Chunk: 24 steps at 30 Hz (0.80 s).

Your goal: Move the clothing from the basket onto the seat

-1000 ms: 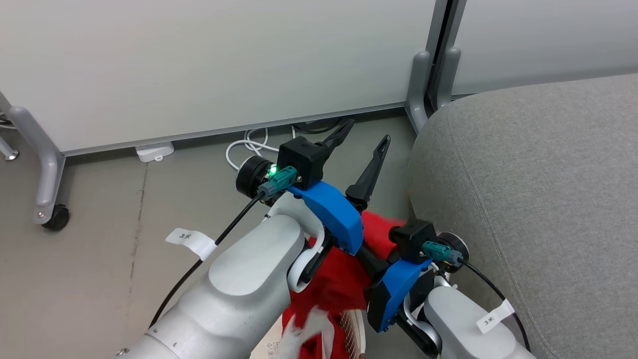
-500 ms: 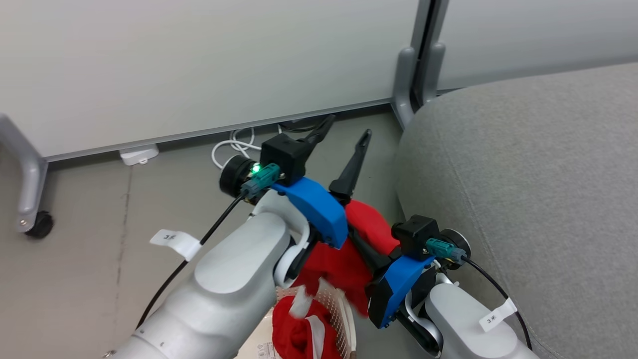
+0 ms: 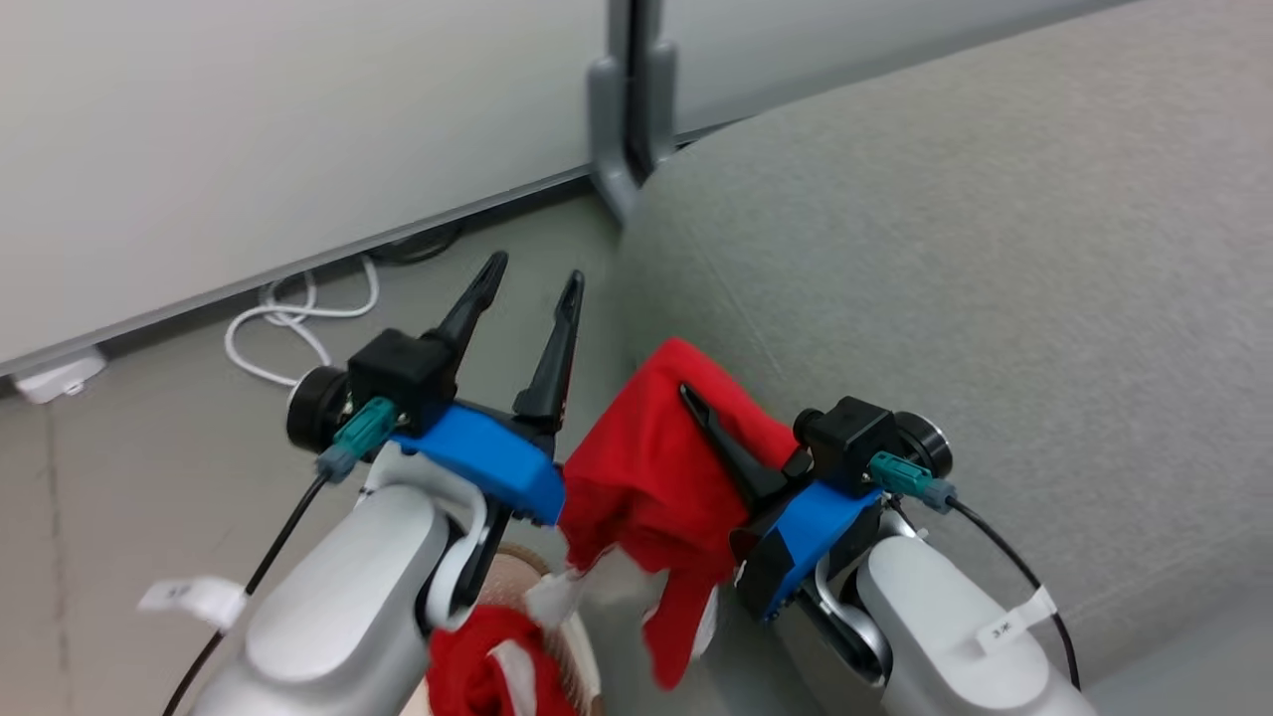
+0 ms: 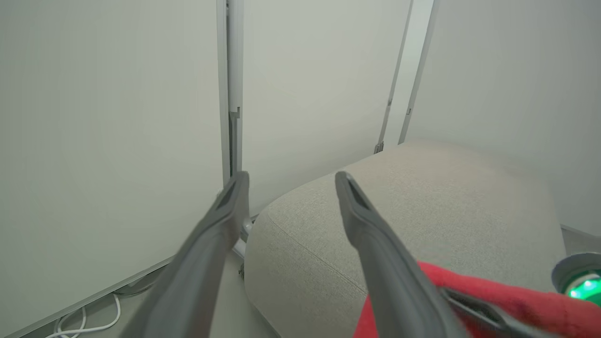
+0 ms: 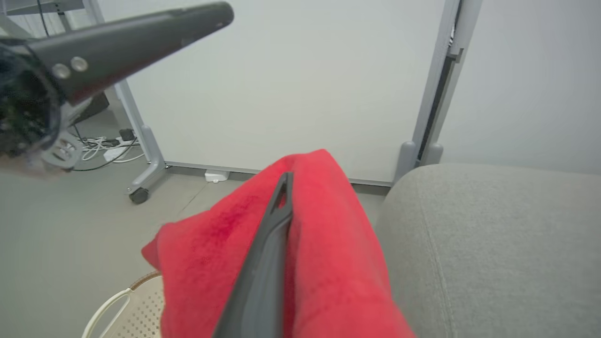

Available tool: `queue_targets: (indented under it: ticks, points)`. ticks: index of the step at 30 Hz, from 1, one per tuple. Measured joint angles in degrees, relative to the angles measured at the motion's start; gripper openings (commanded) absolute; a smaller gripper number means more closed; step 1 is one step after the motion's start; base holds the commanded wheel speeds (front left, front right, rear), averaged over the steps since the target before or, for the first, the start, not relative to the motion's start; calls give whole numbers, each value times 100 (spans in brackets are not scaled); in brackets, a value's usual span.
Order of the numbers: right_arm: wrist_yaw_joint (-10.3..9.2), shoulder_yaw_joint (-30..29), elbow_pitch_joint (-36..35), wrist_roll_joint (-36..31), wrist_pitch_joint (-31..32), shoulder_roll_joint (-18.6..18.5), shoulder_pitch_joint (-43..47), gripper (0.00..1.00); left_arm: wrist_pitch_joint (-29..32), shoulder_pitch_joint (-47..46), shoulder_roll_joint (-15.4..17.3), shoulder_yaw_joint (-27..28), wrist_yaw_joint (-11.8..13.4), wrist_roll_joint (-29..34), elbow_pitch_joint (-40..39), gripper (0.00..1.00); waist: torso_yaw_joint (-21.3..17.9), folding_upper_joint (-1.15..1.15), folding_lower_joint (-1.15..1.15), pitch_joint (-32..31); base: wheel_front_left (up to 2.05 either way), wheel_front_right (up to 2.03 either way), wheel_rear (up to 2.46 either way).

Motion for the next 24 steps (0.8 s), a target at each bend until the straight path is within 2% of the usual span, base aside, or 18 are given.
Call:
queue_targets:
  ticks: [5,12,17,24]
  points:
    - [1,-227,-517,-240,189,1,199,0,-5,718,327,456,108,296,-559,100,-568,1,0,76,0,0,0]
    - [0,-704,-1378,-550,503,-56,683,0,-5,1585,502,1047,192,641,-1162,100,-1206,1,0,123,0,0,0]
    - [0,-1225,-2015,-776,680,-109,1173,0,-5,1876,493,1355,149,770,-1312,100,-1298,1,0,254,0,0,0]
    - [0,-1627,-2629,-982,934,-98,1701,0,-5,2006,393,1584,15,945,-1252,100,-1321,1,0,398,0,0,0]
